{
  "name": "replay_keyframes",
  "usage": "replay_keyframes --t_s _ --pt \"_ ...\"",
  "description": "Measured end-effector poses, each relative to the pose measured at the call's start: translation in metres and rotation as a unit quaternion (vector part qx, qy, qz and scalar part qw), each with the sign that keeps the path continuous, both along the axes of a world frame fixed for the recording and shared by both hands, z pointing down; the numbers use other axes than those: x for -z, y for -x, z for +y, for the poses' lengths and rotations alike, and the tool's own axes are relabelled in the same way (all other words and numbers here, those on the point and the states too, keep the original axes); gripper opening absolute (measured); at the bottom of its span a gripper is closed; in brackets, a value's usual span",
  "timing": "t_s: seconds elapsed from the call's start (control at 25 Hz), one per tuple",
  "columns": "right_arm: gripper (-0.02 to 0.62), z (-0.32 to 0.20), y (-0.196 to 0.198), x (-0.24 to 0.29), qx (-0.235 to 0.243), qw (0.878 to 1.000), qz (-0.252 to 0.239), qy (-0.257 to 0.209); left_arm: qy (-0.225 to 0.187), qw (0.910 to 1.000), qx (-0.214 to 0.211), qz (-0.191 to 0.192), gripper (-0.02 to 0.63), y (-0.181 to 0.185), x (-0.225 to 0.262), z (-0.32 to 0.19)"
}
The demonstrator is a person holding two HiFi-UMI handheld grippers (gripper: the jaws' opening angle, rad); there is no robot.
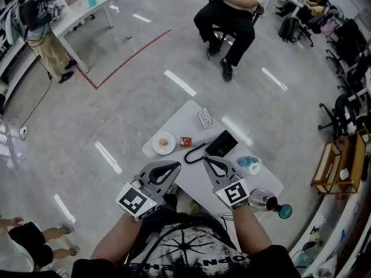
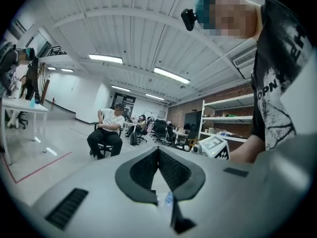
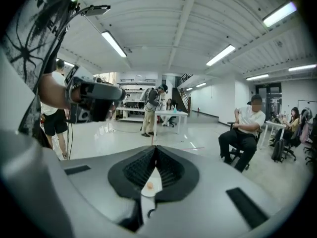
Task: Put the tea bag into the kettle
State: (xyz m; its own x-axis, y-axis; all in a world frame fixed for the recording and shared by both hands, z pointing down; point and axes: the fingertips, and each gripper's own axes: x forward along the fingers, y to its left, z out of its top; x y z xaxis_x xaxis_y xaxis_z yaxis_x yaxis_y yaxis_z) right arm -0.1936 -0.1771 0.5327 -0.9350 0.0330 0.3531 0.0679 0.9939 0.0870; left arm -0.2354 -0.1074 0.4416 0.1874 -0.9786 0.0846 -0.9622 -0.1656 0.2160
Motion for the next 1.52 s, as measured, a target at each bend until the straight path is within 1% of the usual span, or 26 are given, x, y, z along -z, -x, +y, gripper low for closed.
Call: replay_keyframes --t_s 0.08,0.16,0.28,0.32,0.36,0.44,0.56,0.72,0.8,0.88,1.04,1.12,1.24,1.32,1.44,1.52 --pt "0.009 -0.012 0.017 -0.036 -0.015 0.999 0.046 0.022 0.012 0.9999 -0.004 0.005 0.006 0.019 -0.009 -0.004" --pt "0.009 -0.017 0.034 -0.072 -0.022 0.995 0.091 0.046 0.031 0.9995 -0.01 0.006 0.006 0.037 -0.02 -0.006" --pt "0.012 -0.018 0.061 -0.132 -0.018 0.986 0.15 0.074 0.038 0.9986 -0.037 0.006 0.006 0.052 -0.028 -0.01" --pt "0.03 -0.02 0.07 -0.153 -0.017 0.982 0.169 0.078 0.039 0.9983 -0.043 0.005 0.006 0.058 -0.032 -0.012" --pt "0.073 -0.021 0.08 -0.173 -0.017 0.979 0.186 0.081 0.042 0.9981 -0.046 0.003 0.006 0.064 -0.037 -0.014" --pt "0.129 -0.025 0.096 -0.213 -0.018 0.971 0.22 0.088 0.053 0.9973 -0.051 0.0 0.006 0.076 -0.049 -0.018" --pt "0.143 -0.03 0.112 -0.279 -0.019 0.957 0.272 0.1 0.075 0.9953 -0.061 -0.007 0.006 0.089 -0.073 -0.022" --pt "0.188 -0.033 0.119 -0.361 -0.017 0.937 0.329 0.117 0.102 0.993 -0.06 0.0 0.006 0.103 -0.101 -0.024" --pt "0.215 -0.04 0.118 -0.395 -0.021 0.928 0.353 0.115 0.11 0.992 -0.061 -0.001 0.006 0.108 -0.111 -0.024" --pt "0.228 -0.049 0.117 -0.424 -0.023 0.92 0.377 0.105 0.112 0.9923 -0.054 0.005 0.006 0.116 -0.117 -0.025" --pt "0.232 -0.067 0.125 -0.459 -0.028 0.901 0.423 0.091 0.127 0.9903 -0.055 0.002 0.006 0.135 -0.131 -0.027" --pt "0.232 -0.071 0.127 -0.467 -0.026 0.897 0.433 0.088 0.137 0.989 -0.057 0.004 0.006 0.138 -0.139 -0.027" --pt "0.232 -0.072 0.132 -0.48 -0.016 0.893 0.44 0.086 0.149 0.9872 -0.057 0.004 0.006 0.143 -0.148 -0.027" --pt "0.237 -0.068 0.132 -0.489 -0.012 0.89 0.45 0.076 0.157 0.9861 -0.056 0.007 0.006 0.147 -0.153 -0.025" --pt "0.241 -0.065 0.133 -0.492 -0.018 0.892 0.448 0.051 0.164 0.9848 -0.056 0.01 0.006 0.151 -0.158 -0.023" --pt "0.241 -0.064 0.134 -0.492 -0.023 0.894 0.446 0.047 0.165 0.9847 -0.057 0.009 0.006 0.153 -0.16 -0.024"
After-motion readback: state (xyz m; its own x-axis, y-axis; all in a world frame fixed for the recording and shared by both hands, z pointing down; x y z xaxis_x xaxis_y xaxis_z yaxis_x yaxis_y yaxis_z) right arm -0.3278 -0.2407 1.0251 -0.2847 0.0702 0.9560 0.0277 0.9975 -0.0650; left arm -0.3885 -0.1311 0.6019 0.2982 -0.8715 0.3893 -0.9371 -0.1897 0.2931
